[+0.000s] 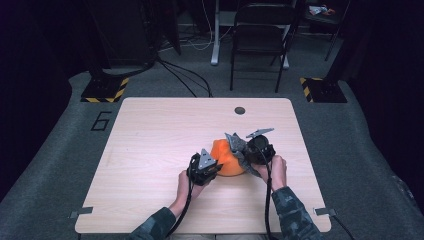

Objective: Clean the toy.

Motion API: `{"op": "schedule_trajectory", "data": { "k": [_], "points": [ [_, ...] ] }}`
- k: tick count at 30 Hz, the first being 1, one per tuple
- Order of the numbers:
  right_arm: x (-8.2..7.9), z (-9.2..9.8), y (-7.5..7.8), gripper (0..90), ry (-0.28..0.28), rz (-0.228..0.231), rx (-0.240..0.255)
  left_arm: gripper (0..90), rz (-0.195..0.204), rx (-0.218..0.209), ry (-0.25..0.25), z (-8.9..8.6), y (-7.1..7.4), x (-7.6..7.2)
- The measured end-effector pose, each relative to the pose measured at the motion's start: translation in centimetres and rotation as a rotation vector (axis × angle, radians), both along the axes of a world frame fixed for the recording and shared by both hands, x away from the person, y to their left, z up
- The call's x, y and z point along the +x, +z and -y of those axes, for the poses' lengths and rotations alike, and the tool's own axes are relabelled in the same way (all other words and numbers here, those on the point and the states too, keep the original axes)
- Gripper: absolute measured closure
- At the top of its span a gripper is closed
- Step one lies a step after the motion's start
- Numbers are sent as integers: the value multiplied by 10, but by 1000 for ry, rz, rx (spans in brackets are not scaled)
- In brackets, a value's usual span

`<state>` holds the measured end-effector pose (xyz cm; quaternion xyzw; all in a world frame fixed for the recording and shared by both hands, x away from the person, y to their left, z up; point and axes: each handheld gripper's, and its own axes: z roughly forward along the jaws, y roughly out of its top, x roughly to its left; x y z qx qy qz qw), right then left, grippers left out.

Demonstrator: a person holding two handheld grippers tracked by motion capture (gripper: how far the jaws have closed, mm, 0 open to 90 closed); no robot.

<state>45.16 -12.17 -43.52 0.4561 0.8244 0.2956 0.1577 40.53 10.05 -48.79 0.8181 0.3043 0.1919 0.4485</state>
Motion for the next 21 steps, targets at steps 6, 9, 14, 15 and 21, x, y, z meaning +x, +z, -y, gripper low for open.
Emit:
{"op": "schedule_trajectory", "data": {
  "k": [6, 9, 14, 15, 21],
  "points": [
    [4, 10, -8, 752, -29, -26, -1, 779, -2, -2, -1, 0, 0, 1],
    [6, 14, -12, 753, -44, -39, -12, 779, -1, -3, 1, 0, 0, 1],
    [11, 23, -33, 754, -90, -89, -50, 779, -13, -11, 9, -3, -1, 3],
    [13, 25, -39, 754, -99, -107, -62, 779, -13, -12, 11, -4, -1, 3],
    [18, 29, -53, 753, -107, -151, -73, 777, -22, -23, 19, -6, -2, 4]
  ]
}}
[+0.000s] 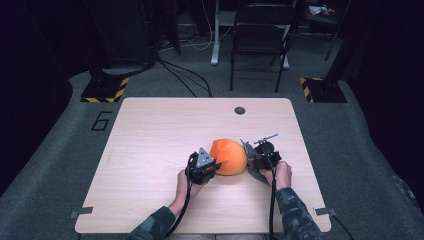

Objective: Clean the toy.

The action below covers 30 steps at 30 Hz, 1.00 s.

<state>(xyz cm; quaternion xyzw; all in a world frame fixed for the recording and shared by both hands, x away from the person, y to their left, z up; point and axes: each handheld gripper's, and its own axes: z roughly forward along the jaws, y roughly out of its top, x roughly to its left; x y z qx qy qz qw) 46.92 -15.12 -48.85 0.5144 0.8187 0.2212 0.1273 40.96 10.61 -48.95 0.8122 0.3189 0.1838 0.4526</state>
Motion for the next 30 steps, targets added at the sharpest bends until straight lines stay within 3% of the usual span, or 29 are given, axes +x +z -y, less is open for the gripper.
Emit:
{"op": "schedule_trajectory", "data": {
  "k": [3, 4, 5, 8, 11, 14, 16, 19, 20, 22, 26, 30],
  "points": [
    [-1, 1, 9, 753, -3, 14, -8, 775, -1, -1, 7, -1, 0, 1],
    [-2, 4, 21, 754, -1, 52, 4, 772, -3, -5, 10, -2, 0, 1],
    [-2, 4, 21, 754, -1, 52, 4, 772, -7, -11, 14, -3, 0, 1],
    [-7, 5, 42, 753, 6, 103, 42, 769, -2, -12, 16, -3, -1, 2],
    [-14, 0, 63, 753, 40, 167, 75, 764, -1, -12, 17, -2, -1, 2],
    [-22, -12, 76, 753, 88, 179, 102, 757, -1, -12, 16, -2, -1, 2],
    [-24, -22, 76, 753, 124, 179, 98, 749, 0, -14, 18, -2, -1, 2],
    [-23, -34, 63, 753, 152, 148, 49, 719, -11, -22, 8, -3, -1, 2],
    [-21, -36, 54, 754, 141, 144, 33, 665, -10, -20, 3, -4, -1, 2],
    [-20, -34, 52, 754, 143, 152, 33, 633, 4, -23, 9, -3, 0, 0],
    [-19, -30, 49, 754, 129, 154, 32, 528, 27, 23, 8, -1, 2, -5],
    [-18, -29, 48, 754, 123, 155, 32, 497, 31, 37, 28, -2, -1, -4]
  ]
}}
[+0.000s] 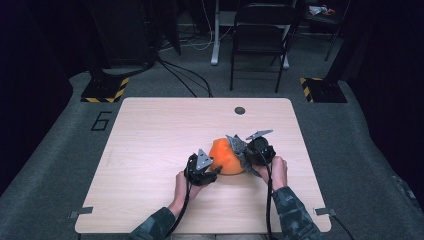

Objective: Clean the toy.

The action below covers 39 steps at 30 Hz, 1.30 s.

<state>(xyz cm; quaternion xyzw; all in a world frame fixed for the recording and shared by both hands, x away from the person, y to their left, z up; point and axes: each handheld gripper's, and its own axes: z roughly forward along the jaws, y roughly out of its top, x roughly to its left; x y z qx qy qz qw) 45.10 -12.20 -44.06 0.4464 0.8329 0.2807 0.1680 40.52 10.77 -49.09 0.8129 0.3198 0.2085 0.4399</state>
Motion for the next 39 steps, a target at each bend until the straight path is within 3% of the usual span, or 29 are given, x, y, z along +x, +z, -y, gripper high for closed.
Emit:
{"op": "schedule_trajectory", "data": {
  "k": [3, 6, 14, 23, 28, 31, 34, 39],
  "points": [
    [0, 0, 0, 754, -5, -6, 3, 535, -5, 2, -5, 1, -5, 3],
    [0, -1, -1, 753, -5, -7, 3, 664, -9, -8, -16, 1, -8, 6],
    [1, 3, 2, 752, 1, 11, 22, 804, 9, -24, -19, -1, -4, 5],
    [-6, 0, 26, 752, 3, 67, 31, 830, 9, -39, -14, -1, 4, 4],
    [-17, -14, 44, 752, 54, 123, 51, 835, 14, -44, -28, 3, 7, 0],
    [-21, -28, 41, 751, 84, 132, 45, 836, 20, -37, -33, 4, 7, -1],
    [-17, -37, 28, 751, 93, 109, 9, 836, 13, -38, -35, 5, 6, -2],
    [-12, -32, 21, 752, 75, 106, -36, 835, 7, -42, -38, 4, 4, 0]
  ]
}}
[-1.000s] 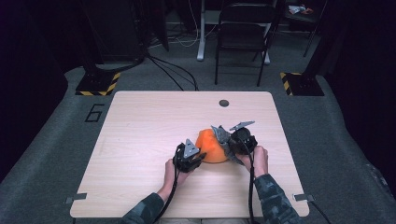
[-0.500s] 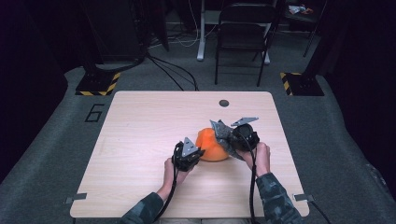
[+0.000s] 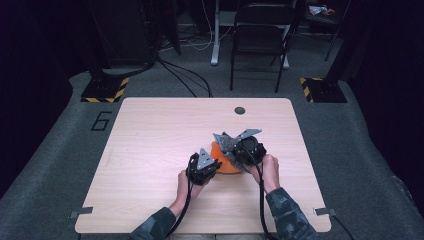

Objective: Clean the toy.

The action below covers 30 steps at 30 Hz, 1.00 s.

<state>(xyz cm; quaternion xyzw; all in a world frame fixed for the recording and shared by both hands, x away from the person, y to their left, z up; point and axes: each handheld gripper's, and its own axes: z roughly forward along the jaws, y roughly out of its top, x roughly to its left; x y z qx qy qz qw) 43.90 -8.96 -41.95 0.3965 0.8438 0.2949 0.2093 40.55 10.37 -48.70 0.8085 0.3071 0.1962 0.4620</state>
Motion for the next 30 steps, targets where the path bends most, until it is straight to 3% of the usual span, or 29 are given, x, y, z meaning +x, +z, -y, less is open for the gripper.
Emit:
{"op": "schedule_trajectory", "data": {
  "k": [10, 14, 19, 21, 26, 29, 30],
  "points": [
    [9, 26, -14, 753, -66, -64, 8, 831, -4, -4, 0, 0, -3, 2],
    [16, 41, -23, 753, -96, -102, 55, 829, -6, -13, -8, -2, -4, 3],
    [20, 51, -29, 753, -119, -136, 67, 827, -4, -13, -8, -3, -4, 4],
    [23, 56, -35, 752, -140, -148, 54, 827, -4, -14, -6, -3, -4, 4],
    [27, 66, -55, 752, -174, -213, 83, 824, -5, -20, -5, -3, -4, 6],
    [30, 70, -67, 749, -180, -242, 51, 820, -2, -29, -7, -3, -4, 6],
    [30, 71, -71, 747, -174, -246, 61, 820, -6, -29, -11, -4, -4, 7]
  ]
}}
